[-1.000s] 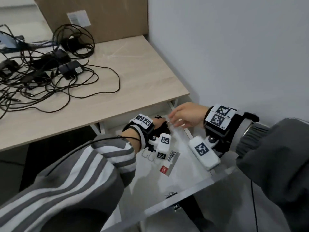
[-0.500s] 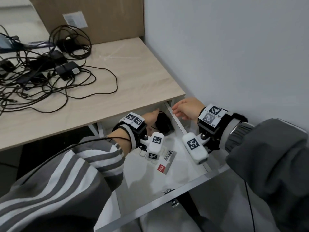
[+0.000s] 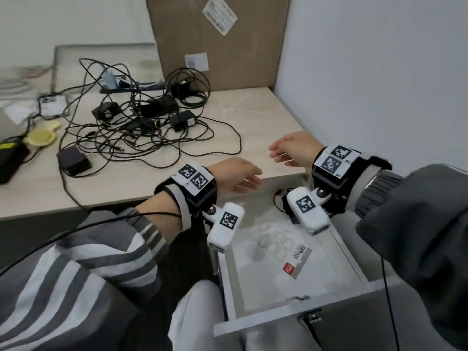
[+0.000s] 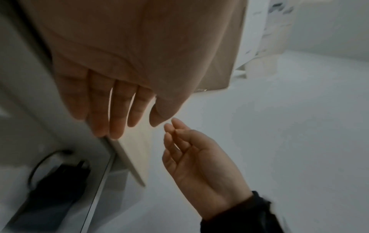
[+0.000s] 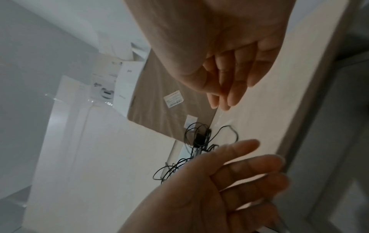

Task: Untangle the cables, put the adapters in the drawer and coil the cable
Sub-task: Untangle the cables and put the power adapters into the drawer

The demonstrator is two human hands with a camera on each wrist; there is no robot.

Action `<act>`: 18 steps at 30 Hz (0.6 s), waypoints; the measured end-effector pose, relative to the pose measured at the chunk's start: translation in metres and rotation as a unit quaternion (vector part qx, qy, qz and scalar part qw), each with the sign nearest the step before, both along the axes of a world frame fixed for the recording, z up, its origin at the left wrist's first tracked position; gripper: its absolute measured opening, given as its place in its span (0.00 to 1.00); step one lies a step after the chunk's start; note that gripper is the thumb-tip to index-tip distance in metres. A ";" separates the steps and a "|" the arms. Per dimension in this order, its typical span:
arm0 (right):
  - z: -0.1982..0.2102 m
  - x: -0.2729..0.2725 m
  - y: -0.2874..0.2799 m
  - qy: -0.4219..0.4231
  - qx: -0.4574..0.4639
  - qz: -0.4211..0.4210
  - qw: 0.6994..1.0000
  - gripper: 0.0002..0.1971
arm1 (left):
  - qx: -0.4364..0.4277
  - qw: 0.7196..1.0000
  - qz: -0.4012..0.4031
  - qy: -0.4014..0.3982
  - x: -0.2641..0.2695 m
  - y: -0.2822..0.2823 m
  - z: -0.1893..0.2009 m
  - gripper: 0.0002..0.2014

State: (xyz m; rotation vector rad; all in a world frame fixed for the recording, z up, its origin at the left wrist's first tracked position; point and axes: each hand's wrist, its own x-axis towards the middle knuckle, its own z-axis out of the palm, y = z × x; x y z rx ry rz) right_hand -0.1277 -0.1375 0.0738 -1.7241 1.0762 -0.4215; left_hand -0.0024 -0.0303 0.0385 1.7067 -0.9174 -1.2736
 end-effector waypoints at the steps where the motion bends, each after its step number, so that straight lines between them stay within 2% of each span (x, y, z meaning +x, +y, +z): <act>1: 0.004 0.016 0.001 -0.001 -0.011 0.008 1.000 0.11 | -0.022 0.999 0.016 -0.020 0.015 0.007 0.008 0.11; 5: 0.011 0.084 0.003 0.031 -0.050 0.080 0.995 0.09 | -0.068 0.987 0.112 -0.095 0.083 0.027 0.026 0.06; 7: 0.011 0.120 -0.002 0.061 -0.068 0.128 0.988 0.09 | -0.071 0.975 0.167 -0.132 0.117 0.030 0.027 0.07; 10: 0.010 0.177 -0.017 0.114 -0.134 0.188 0.966 0.07 | -0.079 0.938 0.215 -0.259 0.164 0.026 0.028 0.07; 12: 0.008 0.213 -0.031 0.161 -0.216 0.222 0.937 0.06 | -0.057 0.913 0.196 -0.353 0.190 0.019 0.030 0.10; 14: 0.000 0.244 -0.043 0.214 -0.290 0.249 0.899 0.13 | -0.010 0.896 0.162 -0.414 0.209 0.012 0.030 0.13; 18: -0.018 0.291 -0.060 0.264 -0.324 0.289 0.861 0.23 | 0.055 0.878 0.131 -0.458 0.241 0.006 0.023 0.18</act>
